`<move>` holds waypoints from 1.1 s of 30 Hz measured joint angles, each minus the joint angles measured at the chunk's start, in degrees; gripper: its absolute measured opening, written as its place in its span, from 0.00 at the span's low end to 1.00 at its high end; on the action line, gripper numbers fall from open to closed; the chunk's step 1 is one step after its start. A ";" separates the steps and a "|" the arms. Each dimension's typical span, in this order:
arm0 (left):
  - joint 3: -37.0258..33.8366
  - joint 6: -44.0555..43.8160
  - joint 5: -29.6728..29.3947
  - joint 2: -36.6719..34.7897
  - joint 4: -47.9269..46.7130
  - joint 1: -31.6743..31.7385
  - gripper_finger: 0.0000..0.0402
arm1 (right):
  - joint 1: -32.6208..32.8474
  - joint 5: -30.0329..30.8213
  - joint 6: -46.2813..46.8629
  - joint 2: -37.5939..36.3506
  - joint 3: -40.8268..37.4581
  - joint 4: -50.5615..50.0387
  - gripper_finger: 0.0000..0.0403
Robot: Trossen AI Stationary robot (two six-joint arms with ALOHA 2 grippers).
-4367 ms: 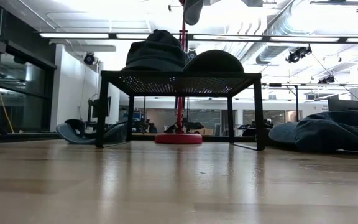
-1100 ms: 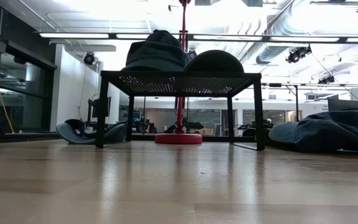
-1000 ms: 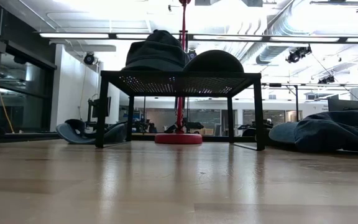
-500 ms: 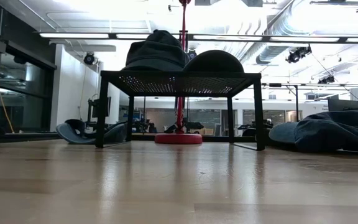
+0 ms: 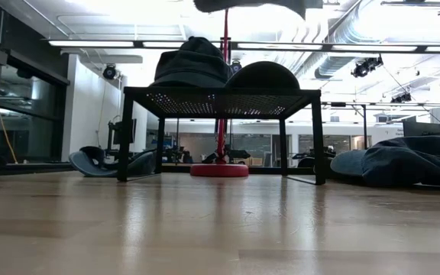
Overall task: Pick & Place hat
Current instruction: Stack the left gray cap on the gray cap
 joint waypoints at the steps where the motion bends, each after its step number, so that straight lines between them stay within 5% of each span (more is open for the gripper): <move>1: 0.00 -0.46 0.02 -0.12 -0.20 0.01 0.00 | -0.28 -0.12 -1.57 0.81 0.00 0.06 0.41; 15: 0.02 -5.28 -2.95 -0.31 -6.14 0.02 0.00 | -6.04 1.02 -12.57 9.25 0.00 5.39 0.42; 26: 0.02 -6.41 -4.39 -0.29 -10.24 0.02 0.00 | -9.63 -4.96 -12.62 10.63 0.23 5.04 0.42; 33: 0.03 -6.41 -4.48 -0.29 -10.46 0.04 0.00 | -10.99 -7.57 -12.42 11.12 6.81 -1.48 0.42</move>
